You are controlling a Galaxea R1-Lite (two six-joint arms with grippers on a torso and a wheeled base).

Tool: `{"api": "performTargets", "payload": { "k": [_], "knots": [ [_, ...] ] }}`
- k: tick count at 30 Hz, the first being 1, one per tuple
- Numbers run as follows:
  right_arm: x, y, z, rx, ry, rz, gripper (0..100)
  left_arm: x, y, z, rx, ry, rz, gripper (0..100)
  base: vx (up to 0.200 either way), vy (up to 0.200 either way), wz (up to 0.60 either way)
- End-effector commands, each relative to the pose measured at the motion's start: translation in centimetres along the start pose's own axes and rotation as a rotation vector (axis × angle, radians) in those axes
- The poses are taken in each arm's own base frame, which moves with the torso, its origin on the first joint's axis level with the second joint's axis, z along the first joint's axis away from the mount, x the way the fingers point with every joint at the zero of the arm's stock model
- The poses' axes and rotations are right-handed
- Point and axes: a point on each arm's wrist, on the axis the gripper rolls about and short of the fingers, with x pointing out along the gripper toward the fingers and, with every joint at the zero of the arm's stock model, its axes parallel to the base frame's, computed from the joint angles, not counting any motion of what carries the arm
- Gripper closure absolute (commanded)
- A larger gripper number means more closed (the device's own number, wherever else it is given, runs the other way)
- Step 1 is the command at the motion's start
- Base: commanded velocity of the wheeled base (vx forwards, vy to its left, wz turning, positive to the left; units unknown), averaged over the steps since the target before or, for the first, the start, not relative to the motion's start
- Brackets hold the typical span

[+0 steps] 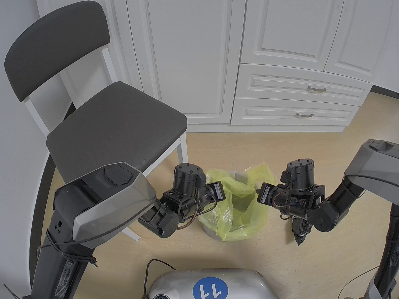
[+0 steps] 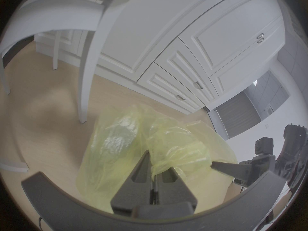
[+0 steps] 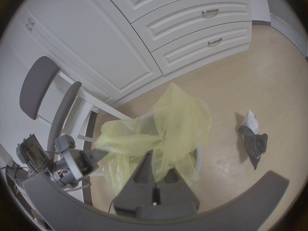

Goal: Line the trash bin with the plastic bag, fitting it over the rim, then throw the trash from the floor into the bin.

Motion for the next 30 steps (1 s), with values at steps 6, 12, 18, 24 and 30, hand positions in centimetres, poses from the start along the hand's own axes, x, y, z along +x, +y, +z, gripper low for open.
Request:
{"api": "performTargets", "payload": {
  "k": [6,12,18,24,30],
  "knots": [
    [-2.9,0.5,1.7,-0.112,0.029,-0.025,100,1.2,-2.3,2.3,0.022,0.026,-0.116,100,0.000,0.000,0.00],
    [-2.7,0.2,1.1,-0.145,0.114,-0.077,100,2.5,-1.1,1.0,0.015,0.062,-0.123,100,0.000,0.000,0.00],
    [-1.7,-0.1,-0.2,-0.153,0.148,-0.091,100,3.6,0.3,0.4,0.004,0.100,-0.080,100,0.000,0.000,0.00],
    [0.0,-0.2,-2.2,-0.164,0.201,-0.104,100,4.8,1.5,0.0,-0.002,0.105,-0.061,100,0.000,0.000,0.00],
    [1.2,-0.6,-3.0,-0.161,0.205,-0.118,100,5.1,1.6,0.3,-0.002,0.094,-0.064,100,0.000,0.000,0.00]
  ]
}}
